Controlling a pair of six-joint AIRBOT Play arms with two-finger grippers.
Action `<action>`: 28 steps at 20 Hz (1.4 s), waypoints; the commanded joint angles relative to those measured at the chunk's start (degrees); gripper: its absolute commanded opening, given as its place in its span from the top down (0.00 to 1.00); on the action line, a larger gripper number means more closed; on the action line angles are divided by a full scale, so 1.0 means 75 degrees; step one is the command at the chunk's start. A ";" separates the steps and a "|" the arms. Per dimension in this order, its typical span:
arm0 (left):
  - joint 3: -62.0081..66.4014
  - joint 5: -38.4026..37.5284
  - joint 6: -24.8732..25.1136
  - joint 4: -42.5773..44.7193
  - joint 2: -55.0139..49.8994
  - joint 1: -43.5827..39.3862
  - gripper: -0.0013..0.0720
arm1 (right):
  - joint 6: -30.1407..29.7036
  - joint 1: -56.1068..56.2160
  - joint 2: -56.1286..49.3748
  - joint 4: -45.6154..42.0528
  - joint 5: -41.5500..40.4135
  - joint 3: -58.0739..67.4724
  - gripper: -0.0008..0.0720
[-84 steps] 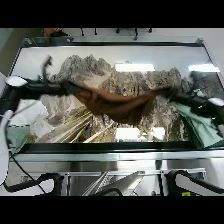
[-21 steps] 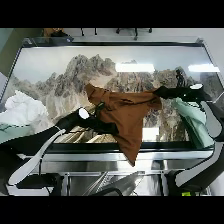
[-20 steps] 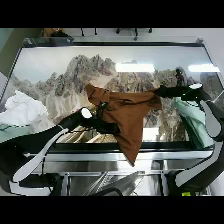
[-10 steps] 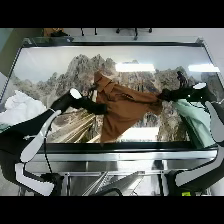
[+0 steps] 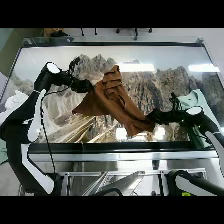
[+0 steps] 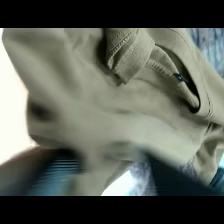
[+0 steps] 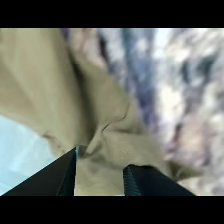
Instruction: Fold the shirts.
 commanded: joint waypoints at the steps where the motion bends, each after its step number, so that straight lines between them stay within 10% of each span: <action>1: 0.1131 -0.1381 -0.0300 0.0099 -0.0551 0.0181 0.07 | -0.0425 0.0006 0.0565 0.0329 0.0017 -0.0248 0.54; 3: 0.1734 -0.2069 -0.0539 0.0533 -0.0562 0.0443 0.07 | -0.0799 -0.0545 0.0764 0.0315 0.0731 0.0085 0.27; 7: 0.1078 -0.2541 -0.0772 0.1475 0.0076 0.1276 0.07 | -0.1046 -0.1830 0.0912 -0.0487 0.1900 0.0472 0.08; 23: -0.3596 0.0085 0.0431 0.1105 0.0930 0.1116 0.07 | -0.1192 -0.0504 -0.1306 -0.1250 0.1609 0.0329 0.10; 24: -0.3593 0.0076 0.0431 0.1096 0.0921 0.1026 0.16 | -0.1227 -0.0434 -0.1323 -0.1241 0.1594 0.0329 0.25; 27: -0.3576 0.0137 0.0466 0.0970 0.0909 0.0854 0.96 | -0.1947 -0.0388 -0.1317 -0.0519 0.1603 0.0335 0.71; 28: -0.3555 0.0149 0.0458 0.0857 0.0918 0.0857 0.96 | -0.2235 -0.0388 -0.1303 -0.0087 0.1617 0.0353 0.93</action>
